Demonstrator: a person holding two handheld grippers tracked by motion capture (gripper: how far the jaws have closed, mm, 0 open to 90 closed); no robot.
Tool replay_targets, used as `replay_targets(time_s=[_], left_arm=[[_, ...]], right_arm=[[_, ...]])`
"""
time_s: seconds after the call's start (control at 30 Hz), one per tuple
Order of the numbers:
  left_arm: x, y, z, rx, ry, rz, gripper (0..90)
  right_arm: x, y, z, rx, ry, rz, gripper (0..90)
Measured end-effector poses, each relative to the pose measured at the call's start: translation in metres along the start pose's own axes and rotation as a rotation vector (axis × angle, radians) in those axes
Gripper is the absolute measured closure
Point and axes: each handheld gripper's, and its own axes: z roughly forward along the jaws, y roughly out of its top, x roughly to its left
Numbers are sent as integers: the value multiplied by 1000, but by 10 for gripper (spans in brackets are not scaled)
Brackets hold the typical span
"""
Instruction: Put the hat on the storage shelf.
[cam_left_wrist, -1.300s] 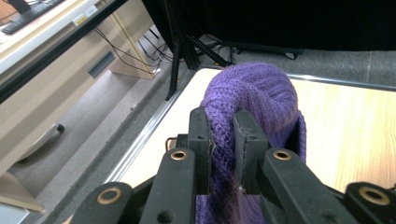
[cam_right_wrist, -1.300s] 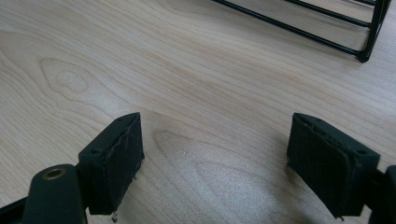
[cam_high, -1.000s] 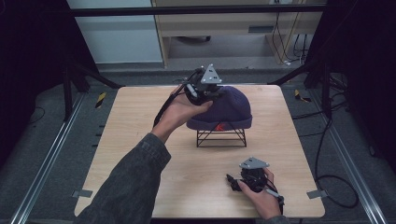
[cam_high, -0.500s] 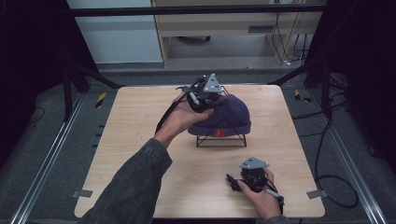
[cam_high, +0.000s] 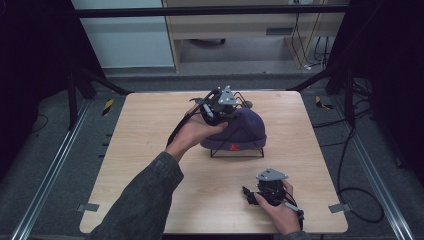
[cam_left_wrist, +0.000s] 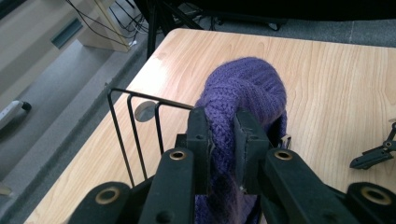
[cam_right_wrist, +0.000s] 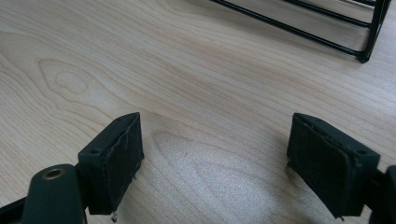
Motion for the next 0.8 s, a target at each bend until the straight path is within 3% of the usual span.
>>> replay_targets(time_s=[0.6,0.7,0.8], left_arm=[[3,-15,9,42,-38,-48,733],[5,-15,6,-19,-52,-88,682],[8,-12,-3,-75,-36,-123,657]], right_arm=[[0,0,0,0,-1,-2,185],[0,0,0,0,-2,-3,185],[0,0,0,0,-1,-1,185]])
